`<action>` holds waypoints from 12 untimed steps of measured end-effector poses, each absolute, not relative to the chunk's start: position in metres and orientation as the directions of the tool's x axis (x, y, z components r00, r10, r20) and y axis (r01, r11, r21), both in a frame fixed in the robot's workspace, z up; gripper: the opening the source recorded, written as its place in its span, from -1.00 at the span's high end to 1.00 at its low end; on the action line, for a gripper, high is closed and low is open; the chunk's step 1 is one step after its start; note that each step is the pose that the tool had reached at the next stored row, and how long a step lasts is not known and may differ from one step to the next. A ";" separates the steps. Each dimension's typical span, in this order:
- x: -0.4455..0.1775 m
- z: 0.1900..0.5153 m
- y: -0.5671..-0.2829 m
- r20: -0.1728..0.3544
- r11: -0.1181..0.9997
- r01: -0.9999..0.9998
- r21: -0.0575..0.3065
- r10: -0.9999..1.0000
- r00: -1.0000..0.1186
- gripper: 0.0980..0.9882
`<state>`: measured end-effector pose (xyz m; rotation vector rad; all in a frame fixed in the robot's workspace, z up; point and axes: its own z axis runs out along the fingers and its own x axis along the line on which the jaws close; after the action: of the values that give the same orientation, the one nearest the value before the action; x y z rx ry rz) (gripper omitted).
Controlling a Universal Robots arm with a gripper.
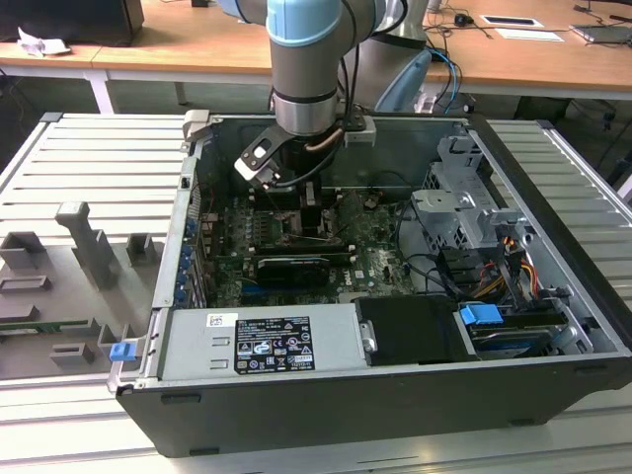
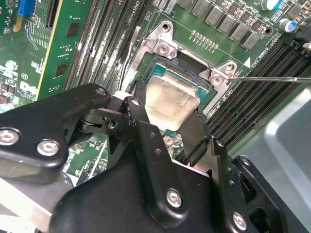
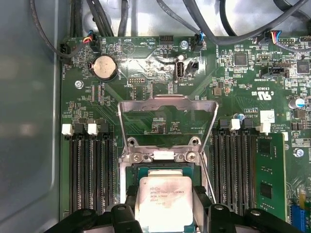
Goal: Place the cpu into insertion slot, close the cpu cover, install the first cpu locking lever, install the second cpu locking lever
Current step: 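Place the cpu into insertion slot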
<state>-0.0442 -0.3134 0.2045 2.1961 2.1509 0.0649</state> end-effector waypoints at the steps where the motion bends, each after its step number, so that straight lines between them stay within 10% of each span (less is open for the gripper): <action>1: -0.044 0.204 -0.313 -0.017 -0.020 0.997 0.077 1.000 0.022 0.04; 12: -0.044 0.207 -0.313 -0.017 -0.020 0.997 0.077 1.000 0.022 -0.14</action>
<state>-0.0442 -0.3133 0.2066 2.1960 2.1506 0.0642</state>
